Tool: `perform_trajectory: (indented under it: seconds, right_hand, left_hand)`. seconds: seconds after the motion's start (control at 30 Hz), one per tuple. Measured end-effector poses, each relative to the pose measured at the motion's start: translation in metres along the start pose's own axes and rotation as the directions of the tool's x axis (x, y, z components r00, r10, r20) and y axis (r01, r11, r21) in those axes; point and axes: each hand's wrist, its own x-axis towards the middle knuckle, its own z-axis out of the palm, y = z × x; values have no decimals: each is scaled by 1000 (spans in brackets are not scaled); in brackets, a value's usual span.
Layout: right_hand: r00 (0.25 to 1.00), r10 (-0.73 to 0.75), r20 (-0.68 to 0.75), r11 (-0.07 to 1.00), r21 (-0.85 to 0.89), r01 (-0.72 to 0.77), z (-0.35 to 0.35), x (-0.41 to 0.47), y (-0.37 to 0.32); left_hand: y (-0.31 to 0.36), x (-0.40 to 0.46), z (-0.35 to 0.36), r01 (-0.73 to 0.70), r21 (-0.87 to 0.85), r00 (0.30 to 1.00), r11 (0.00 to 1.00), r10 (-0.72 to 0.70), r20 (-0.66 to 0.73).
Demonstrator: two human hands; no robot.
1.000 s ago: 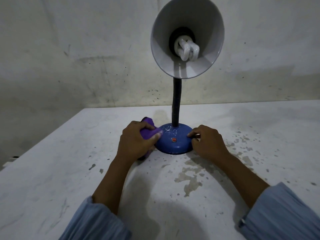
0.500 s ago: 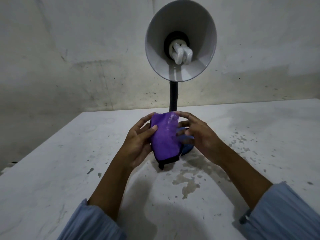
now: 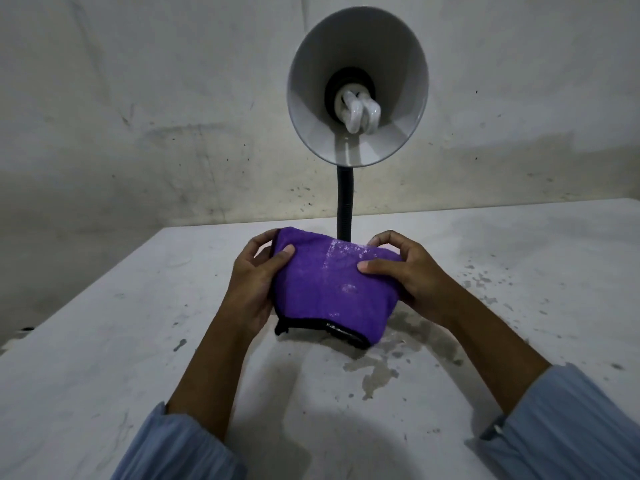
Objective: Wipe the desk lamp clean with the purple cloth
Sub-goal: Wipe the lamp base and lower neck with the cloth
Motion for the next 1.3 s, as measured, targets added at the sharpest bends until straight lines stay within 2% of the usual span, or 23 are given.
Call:
perform_trajectory:
  seconds: [0.1, 0.17, 0.27, 0.47, 0.63, 0.73, 0.87, 0.97, 1.1, 1.2, 1.3]
  right_hand:
    - [999, 25, -30, 999, 28, -24, -3, -1, 0]
    - [999, 43, 1, 997, 69, -43, -4, -1, -1]
    - [993, 78, 83, 994, 75, -85, -4, -2, -1]
    - [977, 110, 181, 994, -43, -104, 0, -4, -3]
    - [975, 124, 182, 979, -183, -91, 7, -5, -3]
    - [980, 75, 183, 986, -158, -46, 5, -5, -3]
    - [961, 134, 241, 985, -137, -103, -1, -6, -1]
    - [983, 110, 147, 978, -190, -81, 2, -6, 0]
    - [996, 81, -27, 997, 9, -81, 4, -4, -2]
    - [984, 85, -160, 993, 93, -71, 8, -3, -3]
    - [988, 108, -109, 972, 222, -82, 16, -4, -6]
  left_hand:
    - [3, 1, -7, -30, 25, 994, 999, 33, -104]
    - [4, 2, -9, -31, 22, 993, 999, 34, -117]
    - [2, 1, -5, 0, 37, 996, 999, 3, -89]
    - [0, -3, 3, 28, 73, 1000, 997, -27, -6]
    - [-2, -6, 10, 63, 39, 994, 997, -66, 86]
    - [-3, -6, 11, 77, -40, 986, 996, -70, 148]
    - [-3, -4, 8, 91, -88, 989, 992, -80, 125]
    - [-2, -3, 6, 66, -89, 998, 994, -65, 23]
    - [-6, -2, 5, 27, 45, 989, 999, -20, -148]
    - [-10, -3, 11, 39, 79, 989, 996, -27, -144]
    - [-14, -5, 21, 43, 129, 995, 991, -31, -90]
